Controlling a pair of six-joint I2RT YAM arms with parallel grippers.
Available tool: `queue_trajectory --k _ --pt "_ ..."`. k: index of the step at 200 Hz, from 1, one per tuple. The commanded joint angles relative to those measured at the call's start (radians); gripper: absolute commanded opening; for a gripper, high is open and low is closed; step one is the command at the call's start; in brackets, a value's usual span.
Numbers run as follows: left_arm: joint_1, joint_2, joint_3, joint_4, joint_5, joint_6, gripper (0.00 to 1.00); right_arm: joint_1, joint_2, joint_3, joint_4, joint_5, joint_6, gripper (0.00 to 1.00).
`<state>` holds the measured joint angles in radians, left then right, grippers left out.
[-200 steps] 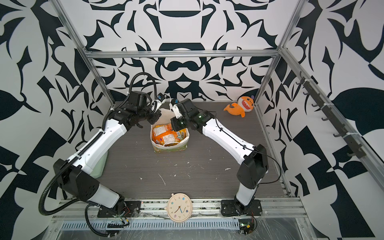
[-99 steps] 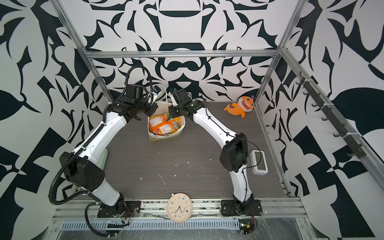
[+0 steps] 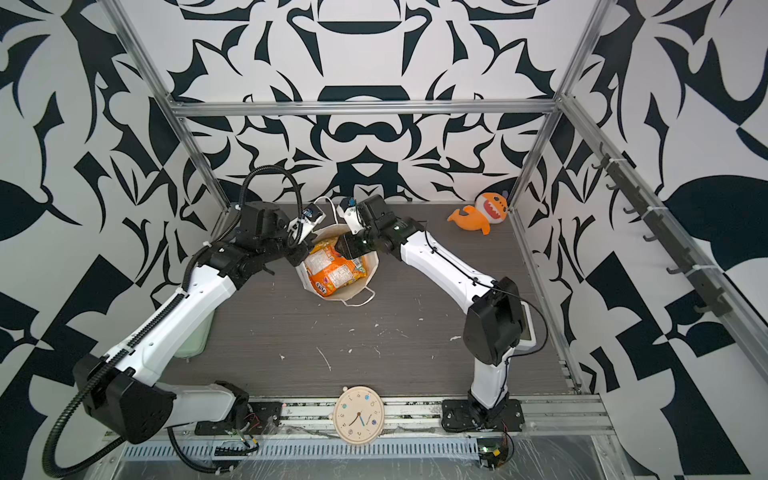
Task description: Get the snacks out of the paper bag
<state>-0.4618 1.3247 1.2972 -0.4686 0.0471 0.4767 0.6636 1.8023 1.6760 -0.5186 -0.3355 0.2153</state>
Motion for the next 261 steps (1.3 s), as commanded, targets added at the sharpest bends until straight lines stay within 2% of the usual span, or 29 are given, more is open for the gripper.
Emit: queue_trajectory --k 1,13,45,59,96,120,128,151,174,191,194,202,212,249,261 --pt "-0.008 -0.018 -0.005 0.067 0.043 -0.004 0.00 0.004 -0.076 -0.041 0.041 -0.041 -0.036 0.62" --pt "-0.010 -0.013 -0.003 0.071 0.043 -0.011 0.00 0.004 -0.093 -0.069 0.028 -0.009 -0.043 0.73" --pt "-0.009 0.011 0.008 0.080 0.030 -0.018 0.00 0.005 -0.113 -0.119 0.003 0.100 -0.016 0.81" --pt "-0.010 0.020 0.010 0.091 0.029 -0.018 0.00 0.008 -0.102 -0.133 0.013 0.126 0.009 0.96" --pt "-0.009 0.041 0.030 0.094 0.035 -0.032 0.00 0.030 -0.017 -0.087 -0.005 0.141 0.019 0.97" --pt "-0.010 0.044 0.030 0.093 0.031 -0.037 0.00 0.033 0.047 -0.040 -0.009 0.089 0.036 0.97" --pt "-0.009 0.043 0.028 0.094 0.030 -0.038 0.00 0.034 0.065 -0.028 -0.003 0.066 0.041 0.94" --pt "-0.010 0.045 0.027 0.096 0.027 -0.041 0.00 0.039 0.104 0.013 -0.006 0.021 0.049 0.74" --pt "-0.010 0.049 0.028 0.096 0.023 -0.046 0.00 0.039 0.097 0.019 0.020 -0.020 0.062 0.61" --pt "-0.009 0.053 0.026 0.103 0.025 -0.049 0.00 0.039 0.086 0.026 0.023 -0.033 0.067 0.48" --pt "-0.009 0.054 0.026 0.103 0.025 -0.049 0.00 0.040 0.084 0.027 0.023 -0.035 0.067 0.44" --pt "-0.009 0.056 0.025 0.106 0.025 -0.050 0.00 0.039 0.078 0.027 0.023 -0.040 0.065 0.23" --pt "-0.010 0.059 0.026 0.109 0.019 -0.054 0.00 0.039 0.071 0.023 0.026 -0.042 0.065 0.15" --pt "-0.010 0.063 0.031 0.116 0.012 -0.061 0.00 0.039 0.046 0.017 0.011 -0.009 0.064 0.15" --pt "-0.009 0.062 0.031 0.117 0.016 -0.061 0.00 0.041 0.021 0.001 0.023 0.017 0.056 0.21"
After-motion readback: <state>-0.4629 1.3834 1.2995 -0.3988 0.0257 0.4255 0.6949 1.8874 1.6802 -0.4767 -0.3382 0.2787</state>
